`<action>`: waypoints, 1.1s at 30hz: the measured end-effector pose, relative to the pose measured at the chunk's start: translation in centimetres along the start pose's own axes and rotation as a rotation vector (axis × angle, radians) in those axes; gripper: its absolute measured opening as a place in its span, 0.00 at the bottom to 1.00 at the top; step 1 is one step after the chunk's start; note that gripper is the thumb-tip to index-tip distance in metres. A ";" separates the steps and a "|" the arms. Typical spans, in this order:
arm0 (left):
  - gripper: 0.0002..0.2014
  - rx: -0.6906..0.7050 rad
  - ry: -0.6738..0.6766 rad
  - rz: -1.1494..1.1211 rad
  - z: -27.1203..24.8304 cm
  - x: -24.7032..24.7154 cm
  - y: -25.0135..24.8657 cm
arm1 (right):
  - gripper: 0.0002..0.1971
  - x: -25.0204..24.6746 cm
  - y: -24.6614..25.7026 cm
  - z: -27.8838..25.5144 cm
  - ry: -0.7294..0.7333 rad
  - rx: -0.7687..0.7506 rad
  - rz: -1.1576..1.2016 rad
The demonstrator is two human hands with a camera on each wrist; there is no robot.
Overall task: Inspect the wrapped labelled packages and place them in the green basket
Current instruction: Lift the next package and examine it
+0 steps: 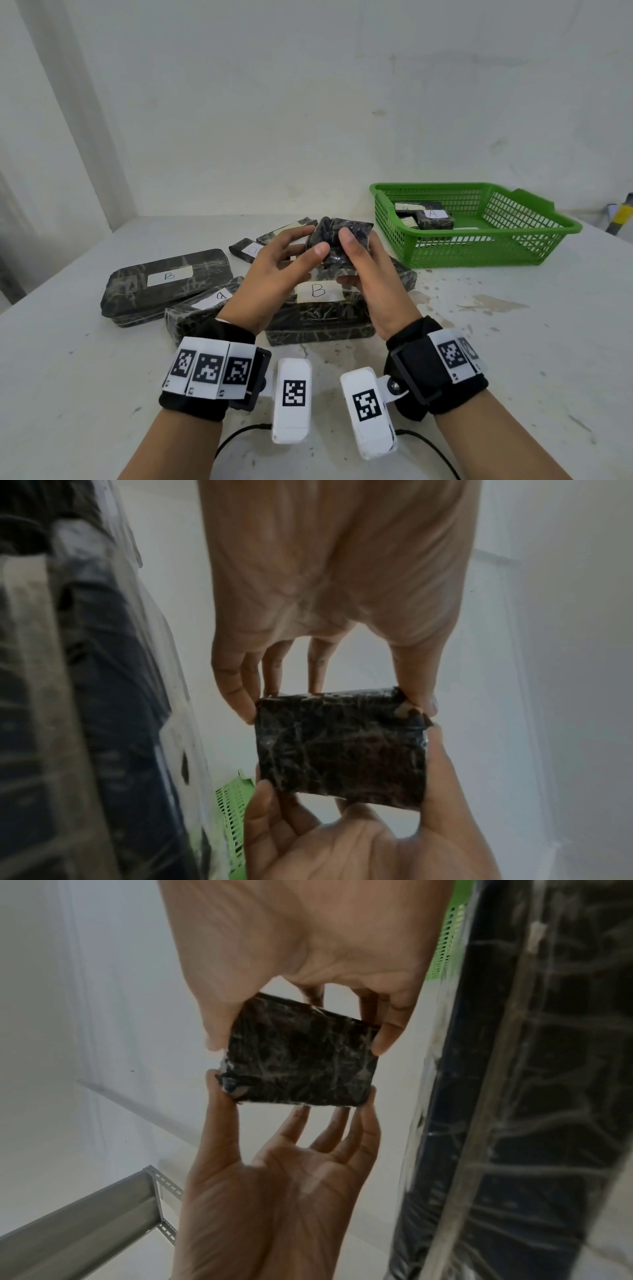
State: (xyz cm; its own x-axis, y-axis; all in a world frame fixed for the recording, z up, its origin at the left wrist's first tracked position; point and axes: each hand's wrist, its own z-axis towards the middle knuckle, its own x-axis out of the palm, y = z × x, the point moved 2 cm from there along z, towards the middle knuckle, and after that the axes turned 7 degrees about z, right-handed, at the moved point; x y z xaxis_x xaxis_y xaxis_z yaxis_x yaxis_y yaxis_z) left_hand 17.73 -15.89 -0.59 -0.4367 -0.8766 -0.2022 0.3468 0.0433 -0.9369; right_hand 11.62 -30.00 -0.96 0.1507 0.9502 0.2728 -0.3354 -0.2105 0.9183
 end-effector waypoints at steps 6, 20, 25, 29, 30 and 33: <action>0.38 0.013 0.026 -0.005 -0.1 -0.1 -0.1 | 0.15 0.1 0.0 0.1 -0.012 -0.048 0.019; 0.35 -0.031 0.011 -0.044 0.0 -0.1 0.1 | 0.32 0.5 0.1 -0.1 -0.017 -0.041 0.008; 0.38 -0.058 0.019 -0.068 -0.1 0.1 0.1 | 0.23 1.0 0.3 -0.2 -0.012 -0.082 -0.019; 0.33 -0.062 -0.021 -0.048 0.0 0.1 0.1 | 0.29 1.0 0.1 -0.4 -0.028 -0.105 -0.041; 0.33 -0.062 -0.022 -0.046 0.0 0.1 0.1 | 0.29 1.1 0.1 -0.4 -0.035 -0.110 -0.036; 0.32 -0.046 -0.031 -0.038 0.0 0.1 0.0 | 0.30 1.1 0.1 -0.3 -0.055 -0.102 -0.039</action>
State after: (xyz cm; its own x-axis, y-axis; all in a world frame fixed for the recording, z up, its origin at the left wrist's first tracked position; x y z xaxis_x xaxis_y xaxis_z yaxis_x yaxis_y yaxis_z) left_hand 17.67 -15.97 -0.61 -0.4226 -0.8925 -0.1578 0.2917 0.0310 -0.9560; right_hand 11.45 -28.89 -0.70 0.2158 0.9425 0.2553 -0.4203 -0.1463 0.8955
